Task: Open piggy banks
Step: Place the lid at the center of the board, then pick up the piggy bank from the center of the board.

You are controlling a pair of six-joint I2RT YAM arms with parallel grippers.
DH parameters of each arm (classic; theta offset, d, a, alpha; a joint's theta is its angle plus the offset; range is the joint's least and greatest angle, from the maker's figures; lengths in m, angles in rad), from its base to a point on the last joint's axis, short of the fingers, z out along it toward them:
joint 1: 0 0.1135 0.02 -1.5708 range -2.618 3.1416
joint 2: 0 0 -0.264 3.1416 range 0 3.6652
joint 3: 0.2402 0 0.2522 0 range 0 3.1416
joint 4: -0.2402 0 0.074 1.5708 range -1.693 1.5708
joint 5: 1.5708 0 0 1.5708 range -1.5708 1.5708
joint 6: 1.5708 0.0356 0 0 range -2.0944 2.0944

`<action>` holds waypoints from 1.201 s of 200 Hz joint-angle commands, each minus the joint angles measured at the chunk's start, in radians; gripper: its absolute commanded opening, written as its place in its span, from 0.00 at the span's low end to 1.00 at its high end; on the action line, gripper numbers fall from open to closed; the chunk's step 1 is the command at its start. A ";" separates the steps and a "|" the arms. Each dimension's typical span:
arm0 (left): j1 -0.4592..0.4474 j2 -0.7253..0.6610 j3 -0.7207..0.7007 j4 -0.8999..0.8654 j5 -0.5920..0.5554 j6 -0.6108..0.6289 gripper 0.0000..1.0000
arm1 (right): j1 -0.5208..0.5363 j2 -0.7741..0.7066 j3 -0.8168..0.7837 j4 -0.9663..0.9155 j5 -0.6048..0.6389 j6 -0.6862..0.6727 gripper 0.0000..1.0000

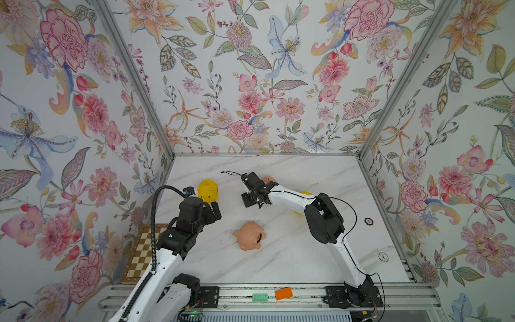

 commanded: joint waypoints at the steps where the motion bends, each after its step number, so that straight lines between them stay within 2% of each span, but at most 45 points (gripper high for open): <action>1: -0.001 -0.032 -0.026 0.019 -0.002 0.001 0.99 | -0.006 0.022 0.047 -0.055 0.015 0.026 0.05; 62: 0.000 -0.014 -0.020 0.052 0.047 0.007 0.99 | -0.005 -0.011 0.080 -0.054 -0.022 -0.022 0.35; 105: 0.001 -0.043 -0.043 0.075 0.053 -0.007 0.99 | -0.008 -0.171 -0.029 0.028 -0.052 -0.029 0.53; 137: 0.001 -0.069 -0.074 0.127 0.087 -0.023 0.99 | -0.021 -0.345 -0.211 0.121 -0.080 -0.007 0.69; 151: 0.001 -0.058 -0.083 0.159 0.141 -0.017 0.99 | -0.034 -0.424 -0.310 0.164 -0.108 0.015 0.74; 167: -0.001 -0.044 -0.092 0.190 0.188 -0.020 0.99 | -0.042 -0.535 -0.452 0.229 -0.138 0.042 0.87; 199: -0.001 -0.024 -0.126 0.269 0.271 -0.023 0.99 | -0.043 -0.764 -0.761 0.348 -0.214 0.088 0.98; 240: -0.001 0.044 -0.150 0.343 0.378 -0.039 0.99 | -0.024 -1.006 -1.055 0.442 -0.297 0.263 0.99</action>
